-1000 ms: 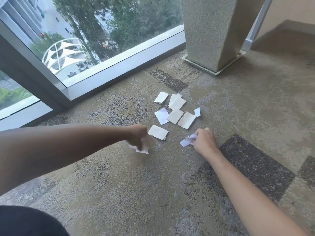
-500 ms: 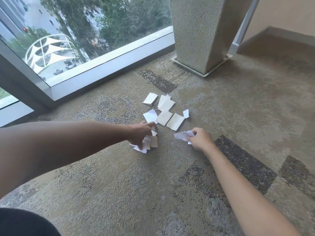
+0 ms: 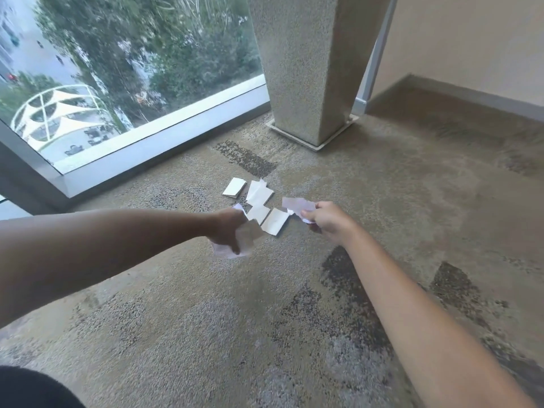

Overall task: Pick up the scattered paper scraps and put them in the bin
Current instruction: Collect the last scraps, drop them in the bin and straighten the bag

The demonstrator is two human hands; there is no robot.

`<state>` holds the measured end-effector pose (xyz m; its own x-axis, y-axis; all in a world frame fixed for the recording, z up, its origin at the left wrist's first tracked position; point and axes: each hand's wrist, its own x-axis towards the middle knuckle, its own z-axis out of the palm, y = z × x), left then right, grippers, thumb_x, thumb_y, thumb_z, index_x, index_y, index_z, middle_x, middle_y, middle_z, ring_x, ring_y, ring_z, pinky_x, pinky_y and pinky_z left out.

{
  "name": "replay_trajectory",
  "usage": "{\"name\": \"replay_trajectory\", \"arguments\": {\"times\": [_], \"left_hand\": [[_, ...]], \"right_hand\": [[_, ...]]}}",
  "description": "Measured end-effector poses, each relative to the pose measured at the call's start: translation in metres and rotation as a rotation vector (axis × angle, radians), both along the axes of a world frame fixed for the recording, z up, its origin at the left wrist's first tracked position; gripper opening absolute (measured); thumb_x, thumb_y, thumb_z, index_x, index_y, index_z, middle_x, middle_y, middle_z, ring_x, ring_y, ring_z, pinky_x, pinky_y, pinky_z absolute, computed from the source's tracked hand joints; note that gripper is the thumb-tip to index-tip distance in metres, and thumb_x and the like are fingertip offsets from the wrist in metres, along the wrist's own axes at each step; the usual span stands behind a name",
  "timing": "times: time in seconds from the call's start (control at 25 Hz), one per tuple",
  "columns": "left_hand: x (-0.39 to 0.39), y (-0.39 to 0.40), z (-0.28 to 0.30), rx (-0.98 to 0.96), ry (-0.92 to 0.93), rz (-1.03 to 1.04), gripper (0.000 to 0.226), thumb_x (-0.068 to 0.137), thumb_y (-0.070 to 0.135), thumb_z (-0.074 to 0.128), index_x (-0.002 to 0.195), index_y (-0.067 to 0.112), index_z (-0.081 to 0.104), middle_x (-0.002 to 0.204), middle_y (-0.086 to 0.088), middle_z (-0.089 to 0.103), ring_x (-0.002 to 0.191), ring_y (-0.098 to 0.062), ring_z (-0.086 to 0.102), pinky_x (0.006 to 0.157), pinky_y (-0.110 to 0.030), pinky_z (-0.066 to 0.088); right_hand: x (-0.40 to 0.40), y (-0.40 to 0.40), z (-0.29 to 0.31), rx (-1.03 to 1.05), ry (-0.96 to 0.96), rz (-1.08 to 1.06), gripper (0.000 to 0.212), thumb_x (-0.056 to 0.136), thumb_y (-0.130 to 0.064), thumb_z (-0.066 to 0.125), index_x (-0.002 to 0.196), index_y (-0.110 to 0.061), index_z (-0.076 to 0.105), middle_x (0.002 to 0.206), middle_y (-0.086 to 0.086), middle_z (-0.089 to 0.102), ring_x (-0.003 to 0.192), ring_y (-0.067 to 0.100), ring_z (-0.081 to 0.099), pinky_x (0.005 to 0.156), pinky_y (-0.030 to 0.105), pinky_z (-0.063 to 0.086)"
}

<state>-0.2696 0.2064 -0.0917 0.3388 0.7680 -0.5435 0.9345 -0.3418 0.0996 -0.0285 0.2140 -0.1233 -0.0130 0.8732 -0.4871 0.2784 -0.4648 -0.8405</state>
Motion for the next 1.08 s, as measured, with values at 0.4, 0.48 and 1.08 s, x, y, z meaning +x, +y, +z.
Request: {"name": "replay_trajectory", "arguments": {"times": [0.4,0.48,1.08], "left_hand": [[0.09,0.012,0.116,0.169,-0.428,0.134,0.082,0.073,0.019,0.083,0.141,0.015,0.037,0.12,-0.005,0.062,0.084,-0.013,0.058,0.057,-0.016,0.047],[0.116,0.015,0.147,0.238,-0.488,0.132,0.066,0.071,0.021,0.085,0.127,0.019,0.05,0.107,0.002,0.063,0.082,-0.01,0.059,0.056,-0.014,0.042],[0.408,-0.029,0.253,0.083,-1.012,0.015,0.035,0.077,0.016,0.081,0.107,0.018,0.063,0.094,0.001,0.069,0.084,-0.012,0.067,0.066,-0.023,0.056]], "right_hand": [[0.034,0.027,0.149,0.194,-0.193,0.065,0.016,0.093,-0.013,0.064,0.104,-0.003,0.06,0.084,0.008,0.059,0.059,0.012,0.054,0.045,0.016,0.044],[0.057,0.027,0.196,0.241,-0.344,0.109,0.011,0.094,-0.015,0.063,0.088,-0.008,0.058,0.087,0.009,0.058,0.066,0.019,0.055,0.054,0.02,0.045],[0.331,-0.069,0.355,0.095,-0.475,-0.015,0.007,0.096,0.0,0.056,0.092,-0.006,0.055,0.086,0.004,0.05,0.071,0.013,0.052,0.065,0.021,0.045]]}}
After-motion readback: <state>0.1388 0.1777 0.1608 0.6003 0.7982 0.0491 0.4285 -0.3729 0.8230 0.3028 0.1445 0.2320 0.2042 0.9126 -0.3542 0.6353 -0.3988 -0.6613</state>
